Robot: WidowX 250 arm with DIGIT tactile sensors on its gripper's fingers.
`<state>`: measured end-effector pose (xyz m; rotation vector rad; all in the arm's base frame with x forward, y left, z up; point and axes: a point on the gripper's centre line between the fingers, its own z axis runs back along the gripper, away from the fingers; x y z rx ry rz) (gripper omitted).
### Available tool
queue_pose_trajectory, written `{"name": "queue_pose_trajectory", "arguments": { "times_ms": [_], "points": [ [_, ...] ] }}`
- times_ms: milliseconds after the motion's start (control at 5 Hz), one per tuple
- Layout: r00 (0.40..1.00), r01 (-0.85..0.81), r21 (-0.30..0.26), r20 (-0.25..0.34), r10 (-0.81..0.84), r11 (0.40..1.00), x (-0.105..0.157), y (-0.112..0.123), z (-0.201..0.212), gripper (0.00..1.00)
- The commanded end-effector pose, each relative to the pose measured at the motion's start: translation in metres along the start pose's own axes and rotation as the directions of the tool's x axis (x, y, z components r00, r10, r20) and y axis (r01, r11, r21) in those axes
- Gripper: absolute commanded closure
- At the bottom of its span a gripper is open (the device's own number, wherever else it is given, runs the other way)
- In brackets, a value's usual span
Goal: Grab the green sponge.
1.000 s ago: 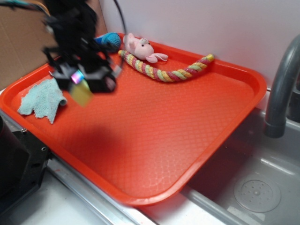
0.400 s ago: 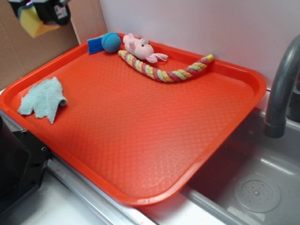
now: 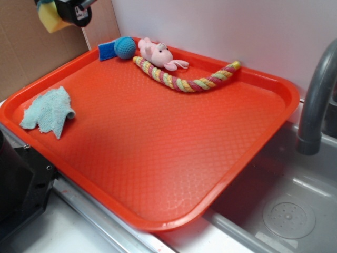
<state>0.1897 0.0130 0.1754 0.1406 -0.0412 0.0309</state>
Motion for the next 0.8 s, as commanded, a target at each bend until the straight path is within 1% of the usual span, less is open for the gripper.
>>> {"name": "queue_pose_trajectory", "arguments": {
  "times_ms": [0,400,600],
  "points": [
    [0.999,0.011,-0.004,0.037,-0.011,1.000,0.0175,0.0006,0.0074,1.00],
    [1.000,0.011,-0.026,0.027,-0.010,1.000,0.0164,-0.0014,0.0058,1.00],
    [1.000,0.001,-0.021,0.019,0.000,1.000,0.0155,-0.0020,0.0038,1.00]
  ]
}}
